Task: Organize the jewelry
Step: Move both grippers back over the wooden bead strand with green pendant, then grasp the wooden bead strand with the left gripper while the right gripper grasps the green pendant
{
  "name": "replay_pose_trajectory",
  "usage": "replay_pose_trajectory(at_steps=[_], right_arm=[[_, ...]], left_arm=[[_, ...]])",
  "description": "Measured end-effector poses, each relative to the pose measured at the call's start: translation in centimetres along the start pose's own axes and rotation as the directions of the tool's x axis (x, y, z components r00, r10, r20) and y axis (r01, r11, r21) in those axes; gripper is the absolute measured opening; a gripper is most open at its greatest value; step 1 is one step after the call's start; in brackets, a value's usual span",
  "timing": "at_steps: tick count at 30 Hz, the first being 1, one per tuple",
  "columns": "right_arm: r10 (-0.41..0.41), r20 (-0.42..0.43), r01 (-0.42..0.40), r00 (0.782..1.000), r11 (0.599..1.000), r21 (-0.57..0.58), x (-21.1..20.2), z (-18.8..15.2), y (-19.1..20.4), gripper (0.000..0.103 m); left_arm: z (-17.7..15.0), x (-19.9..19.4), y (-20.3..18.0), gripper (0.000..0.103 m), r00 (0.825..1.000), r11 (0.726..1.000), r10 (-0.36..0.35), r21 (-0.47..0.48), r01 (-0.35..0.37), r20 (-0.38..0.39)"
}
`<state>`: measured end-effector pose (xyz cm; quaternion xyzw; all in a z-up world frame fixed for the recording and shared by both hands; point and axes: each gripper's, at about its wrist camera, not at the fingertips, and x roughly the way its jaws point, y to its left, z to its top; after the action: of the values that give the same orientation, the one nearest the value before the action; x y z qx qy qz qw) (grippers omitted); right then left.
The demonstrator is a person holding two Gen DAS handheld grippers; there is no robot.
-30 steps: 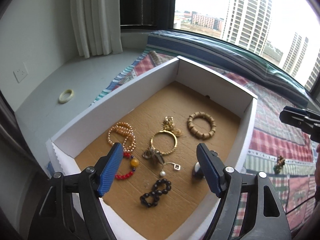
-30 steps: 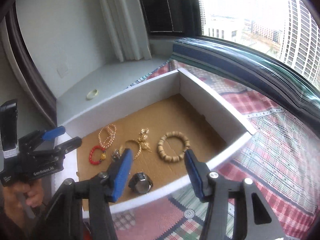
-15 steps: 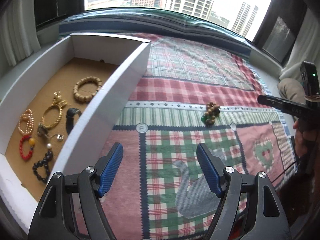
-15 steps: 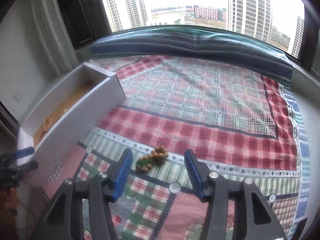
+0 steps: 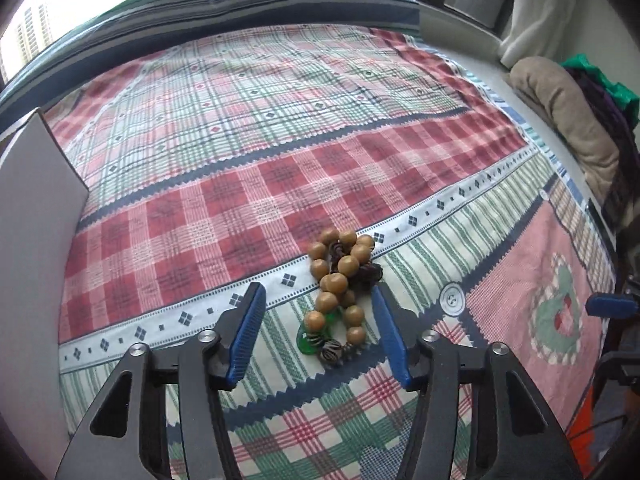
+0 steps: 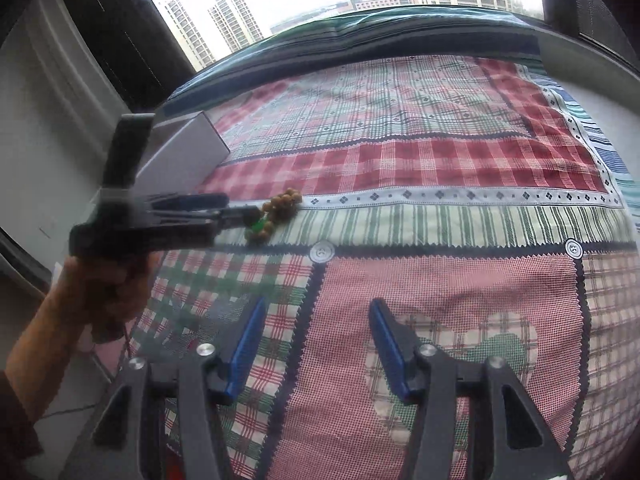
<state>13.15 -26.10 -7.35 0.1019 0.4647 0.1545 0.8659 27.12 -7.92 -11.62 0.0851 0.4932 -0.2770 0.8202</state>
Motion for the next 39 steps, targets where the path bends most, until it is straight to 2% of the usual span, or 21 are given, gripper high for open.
replay_pose_trajectory(at_steps=[1,3,6,11,16,20,21,22,23,24,25,27,28,29,30,31,32,33,34,36,39], right_arm=[[0.0,0.007,0.0,1.0,1.0,-0.005,-0.3,-0.4,0.1,0.055],[-0.002,0.013,0.002,1.0,1.0,-0.016,-0.5,-0.7,0.3,0.055],[-0.018,0.022,0.019,1.0,0.999,-0.04,-0.7,-1.1,0.5,0.055],[-0.008,0.032,0.01,0.999,0.997,-0.076,-0.8,-0.6,1.3,0.055],[0.0,0.027,0.004,1.0,0.992,-0.126,0.7,0.8,2.3,0.055],[0.03,-0.041,-0.039,0.999,0.972,-0.231,4.3,2.2,4.2,0.055],[0.036,-0.066,-0.052,0.997,0.963,-0.264,5.6,2.8,4.8,0.055],[0.027,-0.082,-0.05,0.996,0.956,-0.29,6.8,3.4,5.1,0.055],[0.007,-0.085,-0.033,0.996,0.951,-0.309,8.0,4.2,5.3,0.055],[-0.004,-0.084,-0.023,0.996,0.948,-0.317,9.1,5.0,5.4,0.055],[-0.004,-0.087,-0.024,0.996,0.947,-0.319,10.2,5.8,5.4,0.055],[0.0,-0.117,-0.037,0.993,0.948,-0.315,12.3,7.3,5.2,0.055],[0.003,-0.133,-0.045,0.991,0.948,-0.316,13.3,7.8,5.2,0.055],[0.013,-0.153,-0.062,0.988,0.946,-0.319,14.2,8.1,5.3,0.055],[0.021,-0.177,-0.078,0.984,0.943,-0.324,15.1,8.2,5.6,0.055],[0.016,-0.205,-0.087,0.979,0.937,-0.338,15.9,8.2,5.9,0.044],[-0.022,-0.212,-0.06,0.977,0.926,-0.373,16.5,8.0,6.4,0.035],[-0.054,-0.186,-0.028,0.981,0.91,-0.413,16.5,8.0,6.9,0.012],[-0.085,-0.2,-0.009,0.976,0.904,-0.428,16.7,8.1,7.1,0.012],[-0.044,-0.257,-0.053,0.966,0.932,-0.359,16.3,8.9,6.6,0.012],[-0.036,-0.27,-0.065,0.962,0.932,-0.357,14.0,9.9,7.4,0.012]], left_arm=[[-0.1,0.4,0.1,0.017,0.999,0.999,-0.037,0.007,0.037,-0.017],[-0.4,0.1,0.2,0.01,0.998,0.998,-0.067,0.008,0.067,0.005],[-0.8,-1.9,1.0,0.009,0.986,0.985,-0.156,-0.069,0.16,0.059],[-3.5,-6.6,3.8,0.009,0.969,0.948,-0.194,-0.225,0.225,0.151],[-9.0,-8.2,7.7,0.009,0.99,0.902,-0.075,-0.414,0.117,0.117],[-11.3,-7.7,8.2,0.01,0.999,0.901,0.019,-0.433,0.002,0.043],[-11.4,-7.7,8.1,0.013,0.999,0.904,0.038,-0.426,-0.018,0.038],[-11.4,-7.7,8.0,0.028,0.998,0.91,0.056,-0.413,-0.036,0.037],[-11.4,-7.6,7.8,0.048,0.996,0.915,0.076,-0.399,-0.055,0.037],[-11.3,-7.6,7.6,0.055,0.994,0.917,0.102,-0.391,-0.08,0.035],[-11.4,-7.5,7.6,0.059,0.992,0.917,0.126,-0.383,-0.106,0.028],[-11.1,-6.9,7.3,0.058,0.988,0.92,0.156,-0.362,-0.147,-0.004],[-10.9,-6.7,7.0,0.057,0.983,0.922,0.182,-0.346,-0.174,-0.009],[-10.7,-6.5,6.8,0.046,0.977,0.92,0.21,-0.335,-0.206,-0.024],[-10.5,-6.4,6.7,0.032,0.969,0.914,0.243,-0.327,-0.242,-0.037],[-10.3,-6.4,6.8,0.011,0.966,0.91,0.254,-0.328,-0.255,-0.046],[-10.2,-6.4,7.1,0.009,0.971,0.905,0.235,-0.353,-0.237,-0.048],[-10.3,-6.6,7.7,0.009,0.975,0.891,0.215,-0.398,-0.217,-0.05],[-10.4,-7.1,8.4,0.009,0.978,0.872,0.201,-0.445,-0.204,-0.056],[-10.5,-8.5,8.9,0.009,0.979,0.84,0.197,-0.507,-0.194,-0.049],[-10.3,-12.2,8.5,0.009,0.979,0.807,0.204,-0.562,-0.183,-0.026]])
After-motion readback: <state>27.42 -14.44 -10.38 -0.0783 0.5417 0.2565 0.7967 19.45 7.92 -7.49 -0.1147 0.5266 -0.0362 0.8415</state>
